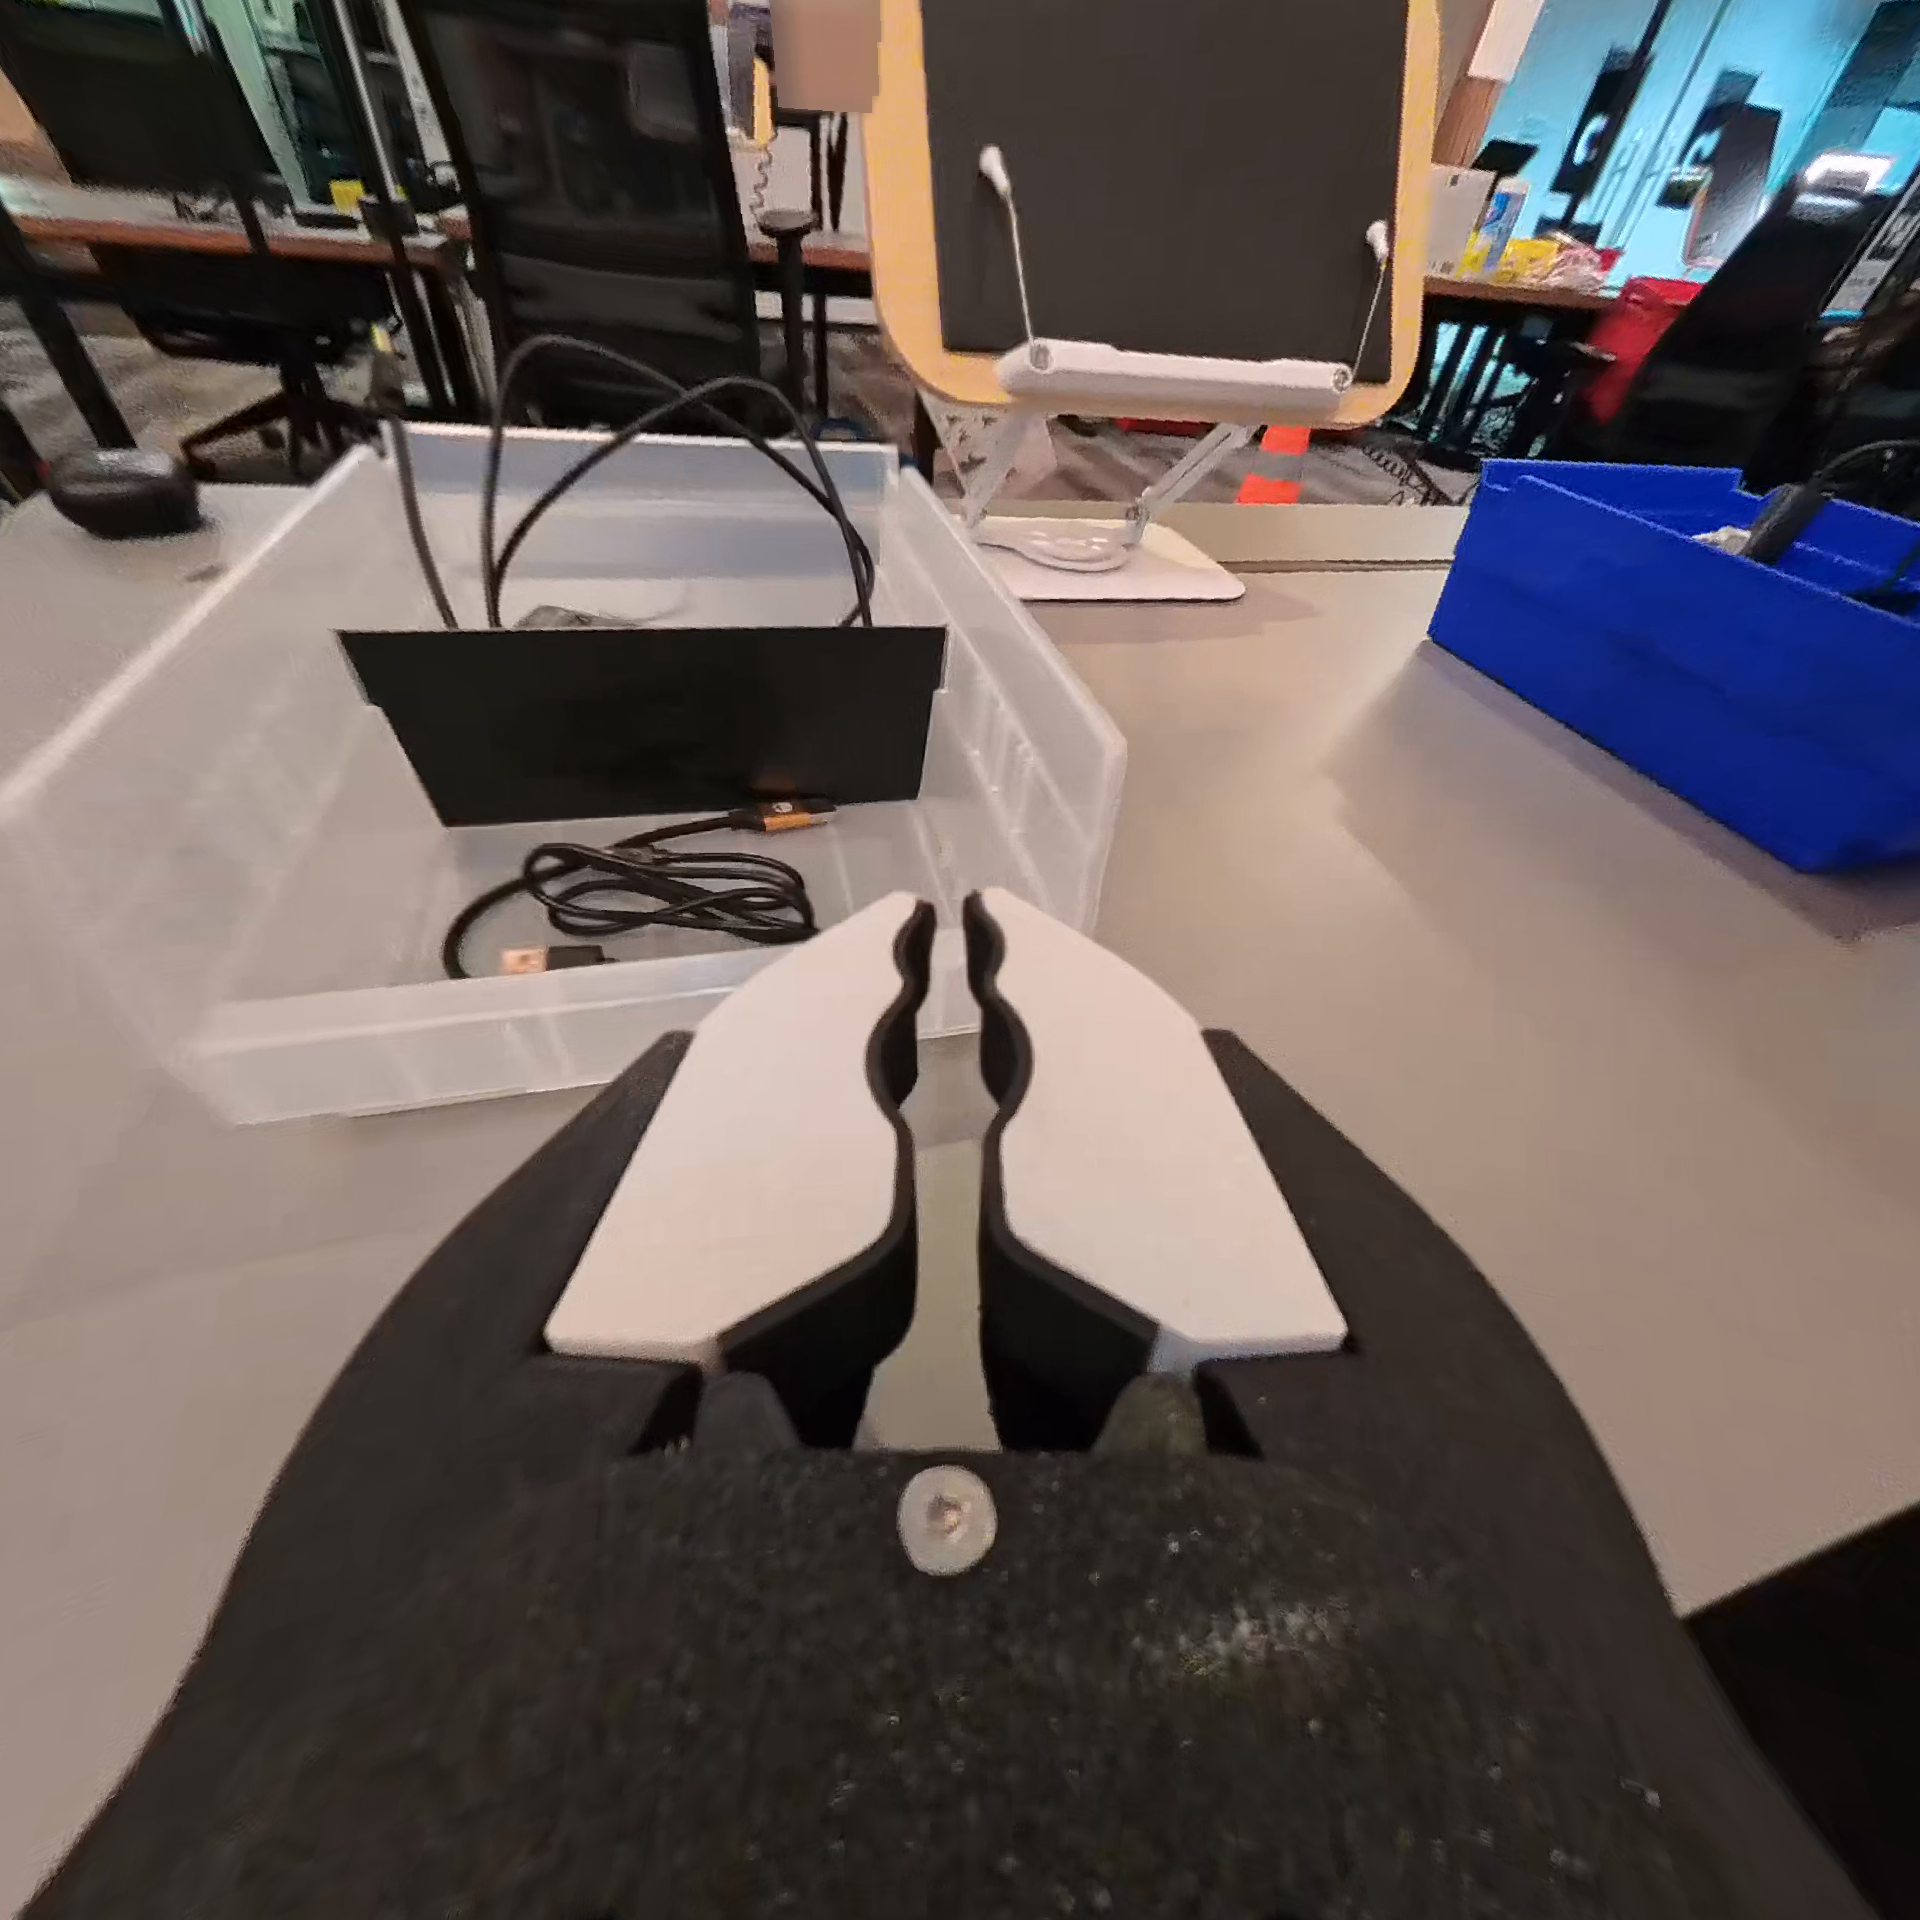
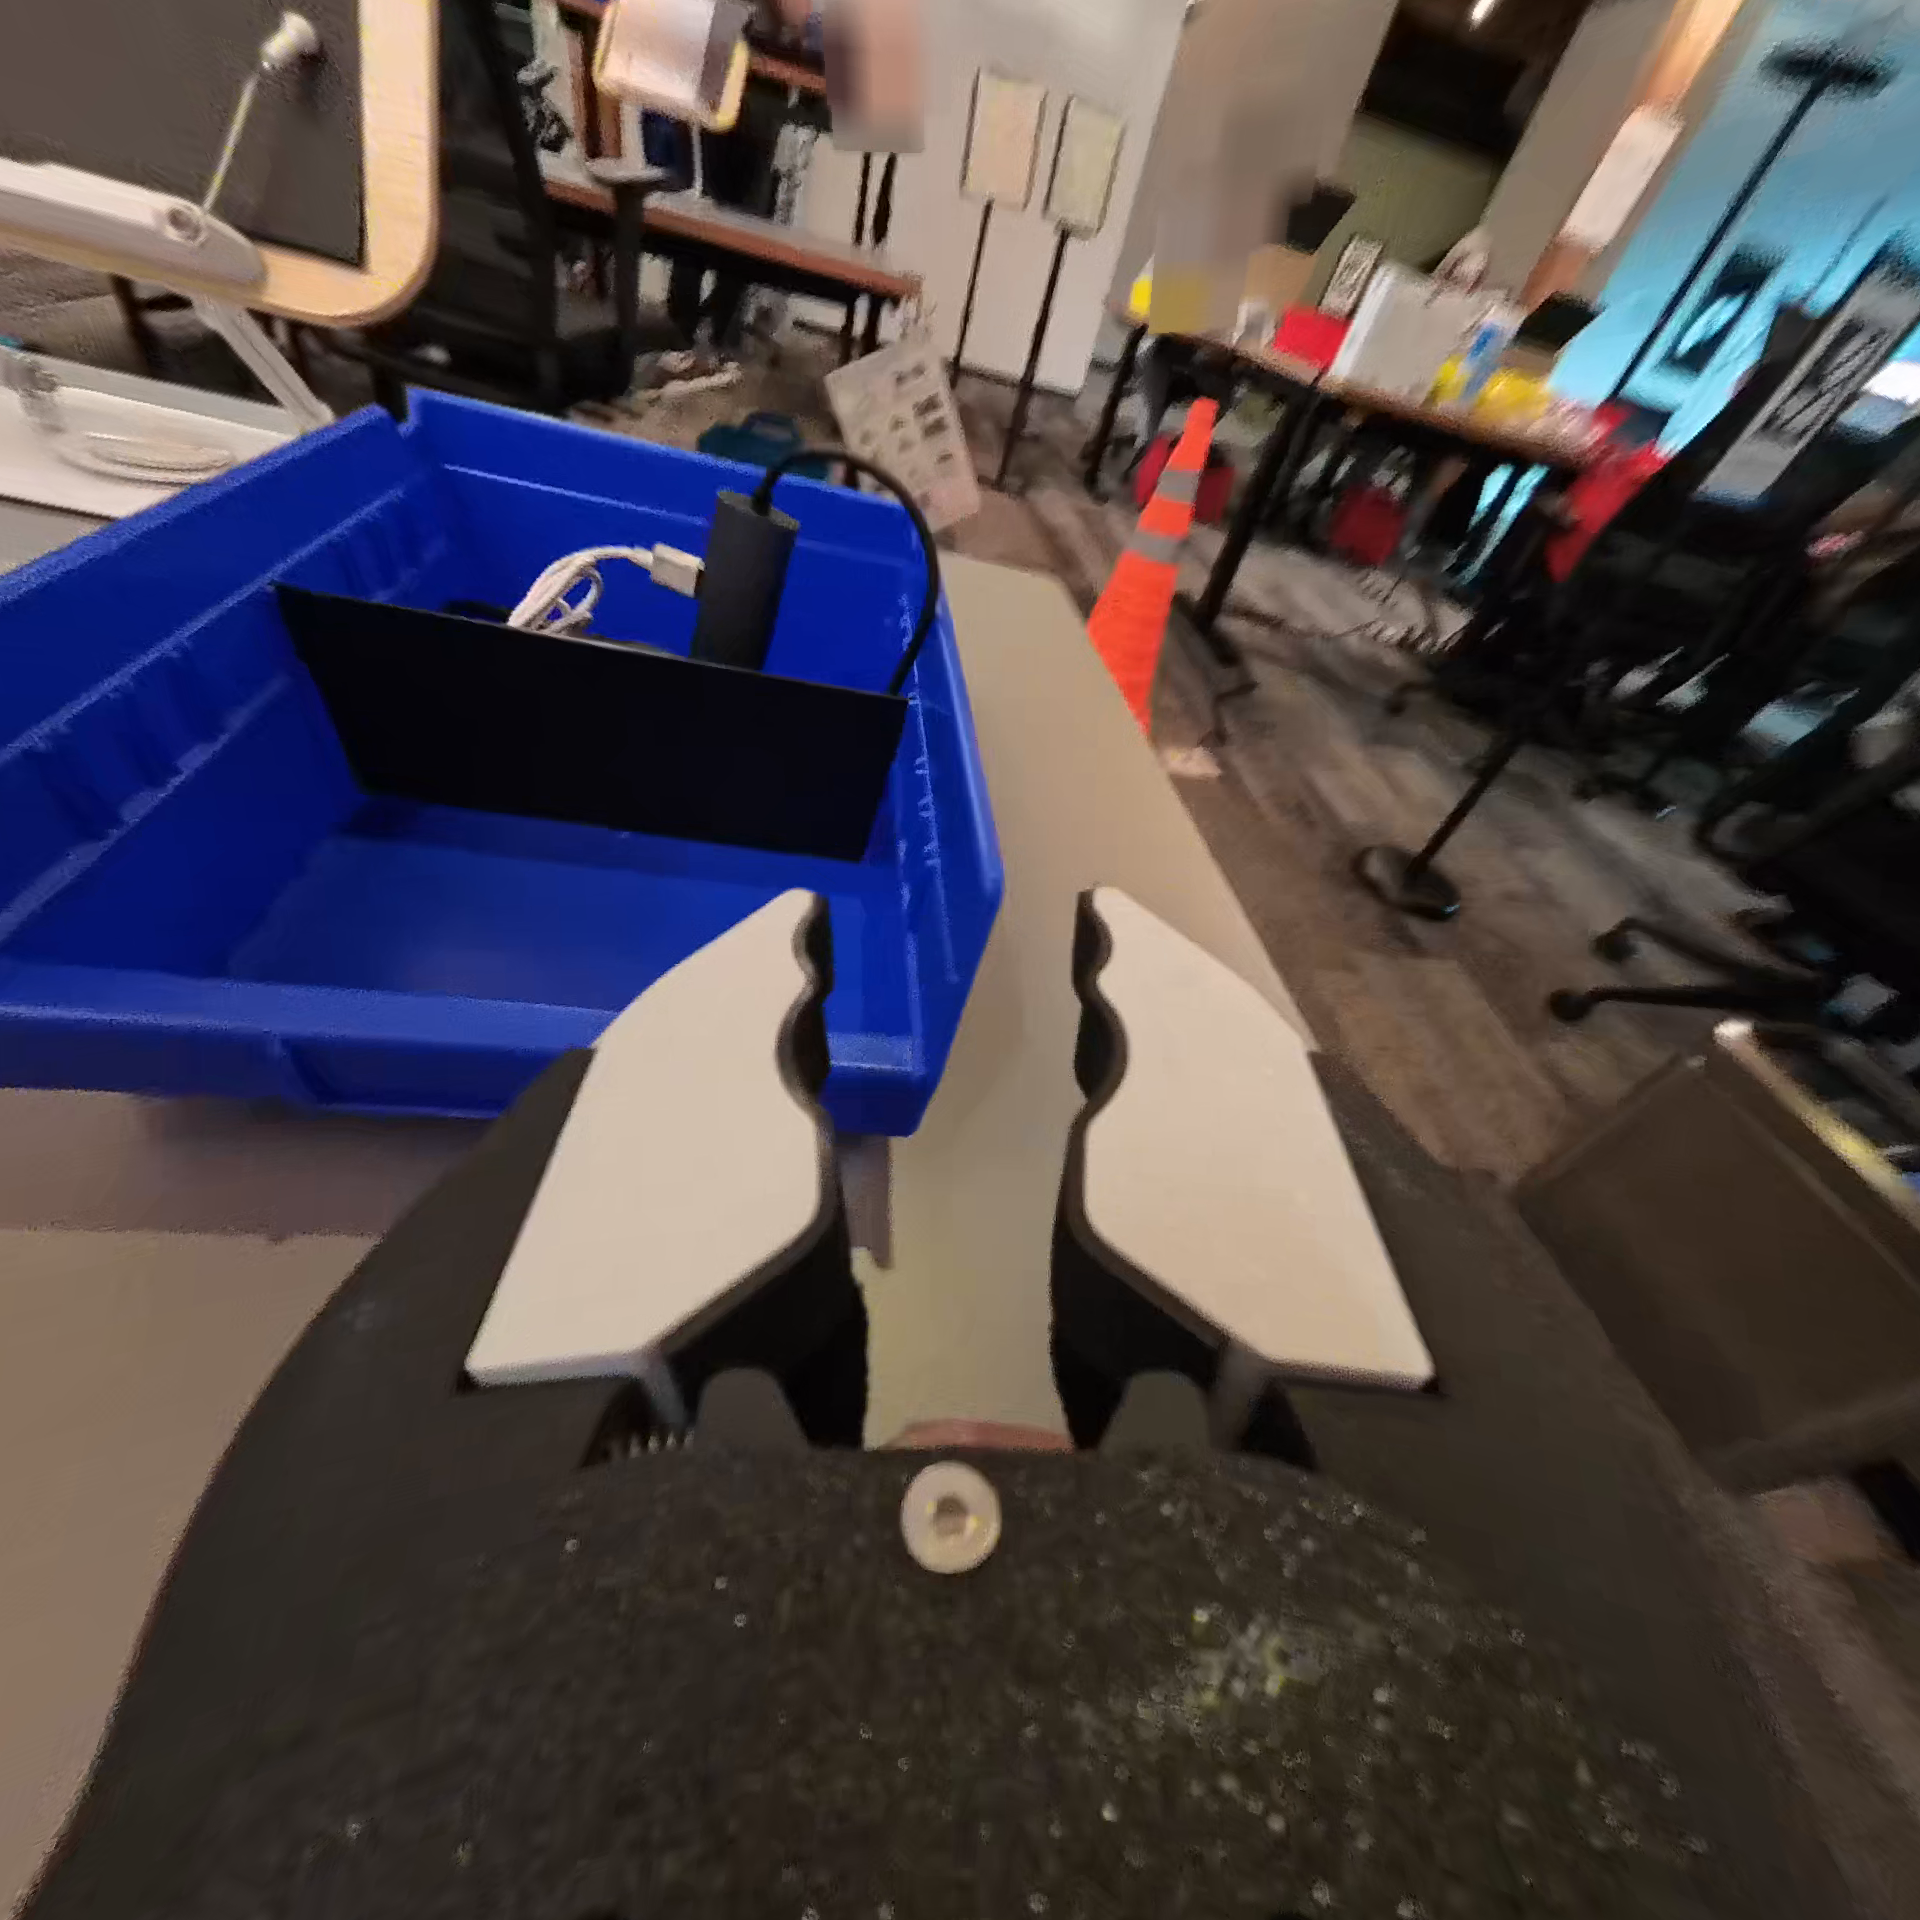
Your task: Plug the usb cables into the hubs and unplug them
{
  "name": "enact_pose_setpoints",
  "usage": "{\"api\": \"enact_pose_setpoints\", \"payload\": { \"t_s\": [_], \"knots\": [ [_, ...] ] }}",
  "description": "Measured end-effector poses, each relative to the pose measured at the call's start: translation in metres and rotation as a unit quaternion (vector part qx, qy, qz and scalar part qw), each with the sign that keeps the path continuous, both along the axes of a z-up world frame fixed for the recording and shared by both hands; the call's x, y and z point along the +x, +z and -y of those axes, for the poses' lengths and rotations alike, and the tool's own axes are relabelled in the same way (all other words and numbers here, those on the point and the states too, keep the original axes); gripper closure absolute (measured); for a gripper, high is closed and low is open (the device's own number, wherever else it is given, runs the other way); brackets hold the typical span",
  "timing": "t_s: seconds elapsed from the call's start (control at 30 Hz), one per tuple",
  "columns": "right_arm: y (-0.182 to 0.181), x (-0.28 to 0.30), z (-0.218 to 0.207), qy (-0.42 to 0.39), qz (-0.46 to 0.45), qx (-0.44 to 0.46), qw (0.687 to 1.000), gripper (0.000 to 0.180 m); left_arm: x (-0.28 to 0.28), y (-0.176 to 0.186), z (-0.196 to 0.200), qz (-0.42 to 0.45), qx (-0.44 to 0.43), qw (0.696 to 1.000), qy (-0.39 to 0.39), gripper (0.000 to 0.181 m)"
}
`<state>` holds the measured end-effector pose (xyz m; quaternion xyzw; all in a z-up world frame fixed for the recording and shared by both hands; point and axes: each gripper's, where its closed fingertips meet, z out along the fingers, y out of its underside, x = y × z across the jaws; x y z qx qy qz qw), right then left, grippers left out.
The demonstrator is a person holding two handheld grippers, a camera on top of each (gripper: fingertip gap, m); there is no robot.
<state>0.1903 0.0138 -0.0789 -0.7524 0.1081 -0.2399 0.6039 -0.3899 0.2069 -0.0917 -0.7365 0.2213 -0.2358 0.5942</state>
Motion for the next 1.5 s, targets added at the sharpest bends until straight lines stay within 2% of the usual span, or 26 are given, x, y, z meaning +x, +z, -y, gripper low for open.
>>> {"api": "enact_pose_setpoints", "payload": {
  "t_s": [0.1, 0.17, 0.3, 0.4, 0.5, 0.57, 0.63, 0.77, 0.87, 0.9, 1.07, 1.13, 1.2, 1.27, 1.4, 1.5],
  "knots": [
    [-0.006, -0.036, -0.010, 0.040, 0.052, -0.004, 0.998, 0.160, -0.015, -0.006, -0.002, -0.018, -0.011, 1.000, 0.013, 0.175],
    [-0.017, -0.063, -0.025, 0.093, 0.001, -0.026, 0.995, 0.158, -0.014, -0.010, 0.000, -0.019, -0.038, 0.999, -0.001, 0.174],
    [-0.023, -0.105, -0.046, 0.173, -0.103, -0.015, 0.979, 0.158, -0.012, -0.005, -0.007, -0.012, -0.068, 0.997, -0.019, 0.168],
    [-0.041, -0.130, -0.054, 0.218, -0.149, -0.058, 0.963, 0.157, -0.016, 0.004, -0.029, -0.074, -0.059, 0.995, -0.039, 0.154],
    [-0.047, -0.143, -0.057, 0.250, -0.137, -0.066, 0.956, 0.157, -0.009, 0.007, -0.048, -0.172, -0.067, 0.971, -0.148, 0.139],
    [-0.047, -0.150, -0.059, 0.271, -0.123, -0.064, 0.953, 0.157, -0.005, 0.006, -0.062, -0.250, -0.061, 0.939, -0.228, 0.130],
    [-0.046, -0.156, -0.060, 0.291, -0.119, -0.066, 0.947, 0.156, -0.006, -0.004, -0.083, -0.346, -0.063, 0.893, -0.281, 0.131],
    [-0.044, -0.164, -0.062, 0.317, -0.130, -0.056, 0.938, 0.151, -0.006, -0.043, -0.103, -0.484, -0.141, 0.770, -0.392, 0.126],
    [-0.042, -0.169, -0.060, 0.332, -0.150, -0.047, 0.930, 0.151, -0.012, -0.071, -0.120, -0.567, -0.173, 0.689, -0.416, 0.123],
    [-0.042, -0.169, -0.059, 0.332, -0.154, -0.044, 0.930, 0.151, -0.012, -0.077, -0.122, -0.577, -0.183, 0.672, -0.426, 0.123],
    [-0.040, -0.170, -0.057, 0.335, -0.172, -0.034, 0.926, 0.151, -0.013, -0.097, -0.127, -0.613, -0.199, 0.625, -0.441, 0.127],
    [-0.040, -0.169, -0.057, 0.337, -0.179, -0.031, 0.924, 0.151, -0.013, -0.097, -0.126, -0.617, -0.189, 0.621, -0.445, 0.131],
    [-0.040, -0.169, -0.057, 0.339, -0.186, -0.031, 0.922, 0.152, -0.013, -0.096, -0.125, -0.616, -0.185, 0.622, -0.446, 0.161],
    [-0.041, -0.170, -0.057, 0.343, -0.192, -0.036, 0.919, 0.153, -0.014, -0.094, -0.123, -0.618, -0.172, 0.621, -0.451, 0.174],
    [-0.041, -0.171, -0.057, 0.344, -0.188, -0.036, 0.919, 0.153, -0.016, -0.075, -0.115, -0.613, -0.156, 0.629, -0.452, 0.176],
    [-0.041, -0.172, -0.055, 0.345, -0.186, -0.036, 0.919, 0.154, -0.004, -0.038, -0.109, -0.606, -0.112, 0.647, -0.449, 0.176]
  ]
}}
